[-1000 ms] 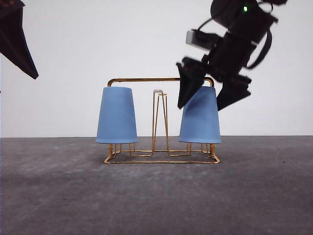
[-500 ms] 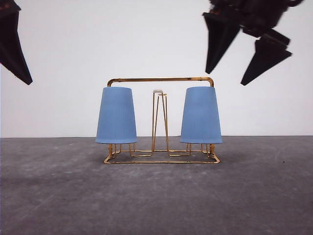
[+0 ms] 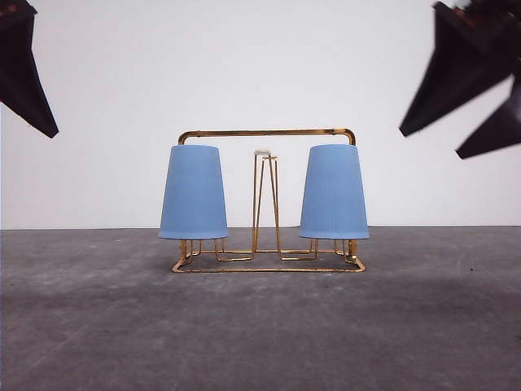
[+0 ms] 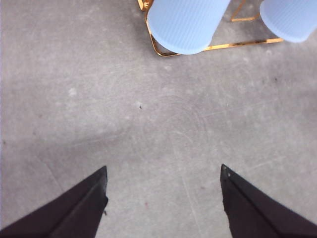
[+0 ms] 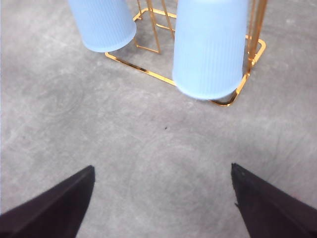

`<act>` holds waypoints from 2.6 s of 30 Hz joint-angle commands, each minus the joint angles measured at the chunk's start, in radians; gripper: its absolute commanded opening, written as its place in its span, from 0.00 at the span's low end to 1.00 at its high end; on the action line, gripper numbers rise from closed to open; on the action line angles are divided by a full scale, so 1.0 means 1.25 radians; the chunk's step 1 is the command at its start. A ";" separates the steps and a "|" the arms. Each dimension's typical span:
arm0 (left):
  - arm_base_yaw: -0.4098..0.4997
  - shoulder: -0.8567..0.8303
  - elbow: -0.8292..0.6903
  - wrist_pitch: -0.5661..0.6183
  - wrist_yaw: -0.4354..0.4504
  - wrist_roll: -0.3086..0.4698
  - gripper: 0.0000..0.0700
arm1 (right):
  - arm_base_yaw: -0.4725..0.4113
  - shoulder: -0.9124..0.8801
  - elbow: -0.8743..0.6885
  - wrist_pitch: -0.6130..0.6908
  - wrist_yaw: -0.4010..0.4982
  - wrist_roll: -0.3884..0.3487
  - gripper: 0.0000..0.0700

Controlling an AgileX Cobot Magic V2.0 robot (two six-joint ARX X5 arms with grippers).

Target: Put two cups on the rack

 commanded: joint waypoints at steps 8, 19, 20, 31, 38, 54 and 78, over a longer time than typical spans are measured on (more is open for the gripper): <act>-0.003 0.004 0.011 -0.033 0.012 0.050 0.00 | 0.004 -0.007 -0.032 -0.005 -0.013 0.025 0.21; -0.003 0.002 0.012 0.003 0.019 0.137 0.00 | 0.004 -0.007 -0.031 0.009 -0.010 0.022 0.06; -0.003 0.002 0.012 0.003 0.019 0.137 0.00 | 0.004 -0.007 -0.031 0.009 -0.010 0.022 0.06; 0.007 -0.044 -0.013 0.025 0.019 0.150 0.00 | 0.004 -0.007 -0.031 0.010 -0.010 0.022 0.06; 0.091 -0.328 -0.301 0.298 0.014 0.134 0.00 | 0.004 -0.007 -0.031 0.010 -0.010 0.022 0.06; 0.206 -0.725 -0.592 0.357 -0.141 0.122 0.00 | 0.004 -0.007 -0.031 0.010 -0.010 0.021 0.06; 0.206 -0.724 -0.605 0.378 -0.141 0.122 0.00 | 0.003 -0.011 -0.031 0.014 -0.007 0.000 0.06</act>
